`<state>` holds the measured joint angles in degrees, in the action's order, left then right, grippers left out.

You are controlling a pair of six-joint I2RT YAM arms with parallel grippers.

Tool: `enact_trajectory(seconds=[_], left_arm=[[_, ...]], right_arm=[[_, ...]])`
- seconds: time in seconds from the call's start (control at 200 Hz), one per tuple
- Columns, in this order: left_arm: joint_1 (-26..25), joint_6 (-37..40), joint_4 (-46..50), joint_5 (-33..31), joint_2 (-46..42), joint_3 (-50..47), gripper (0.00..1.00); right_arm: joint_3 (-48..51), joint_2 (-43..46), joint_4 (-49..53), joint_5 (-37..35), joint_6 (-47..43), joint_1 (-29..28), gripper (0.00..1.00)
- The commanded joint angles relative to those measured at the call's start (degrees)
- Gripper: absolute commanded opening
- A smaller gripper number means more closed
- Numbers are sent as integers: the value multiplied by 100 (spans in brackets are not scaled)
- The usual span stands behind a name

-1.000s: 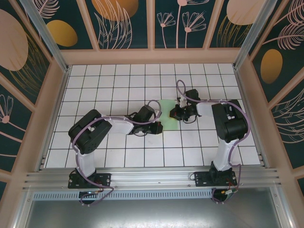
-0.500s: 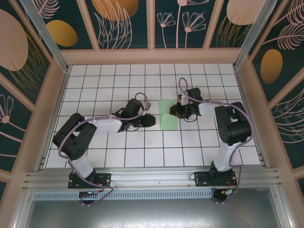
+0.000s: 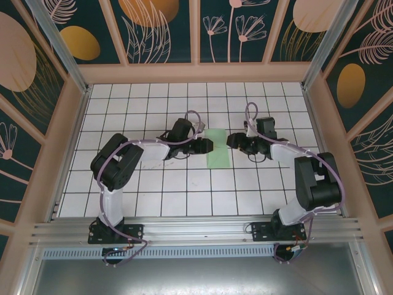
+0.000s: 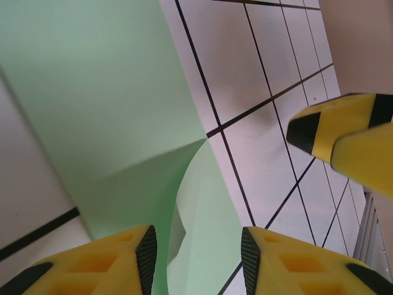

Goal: Fold a paper plane with a square sheet of paper (fold left side to right side)
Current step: Turn over the paper at the center of the table.

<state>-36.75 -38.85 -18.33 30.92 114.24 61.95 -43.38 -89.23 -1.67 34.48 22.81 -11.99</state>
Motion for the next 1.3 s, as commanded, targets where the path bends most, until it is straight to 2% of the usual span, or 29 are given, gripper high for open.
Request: enact_trajectory(seconds=[0.0, 0.09, 0.2, 0.415, 0.525, 0.721, 1.291], left_arm=[[6, 83, -137, 312, 265, 248, 43], [0, 117, -54, 348, 409, 355, 42], [1, 298, 245, 104, 446, 430, 38], [2, 418, 280, -202, 273, 316, 8], [-6, 368, 124, -299, 136, 177, 0], [10, 291, -212, -403, -159, -136, 0], [10, 242, -277, -509, -283, -271, 0]], right_arm=[[127, 248, -97, -27, -127, 41, 58], [144, 284, -71, -29, -127, 67, 59], [137, 319, -16, 9, -158, 90, 59], [118, 172, 4, 389, -135, 89, 59], [166, 7, -148, 660, 68, 65, 59], [60, -430, -255, 914, 264, 2, 59], [-512, -1544, -865, 1180, 778, -428, 50]])
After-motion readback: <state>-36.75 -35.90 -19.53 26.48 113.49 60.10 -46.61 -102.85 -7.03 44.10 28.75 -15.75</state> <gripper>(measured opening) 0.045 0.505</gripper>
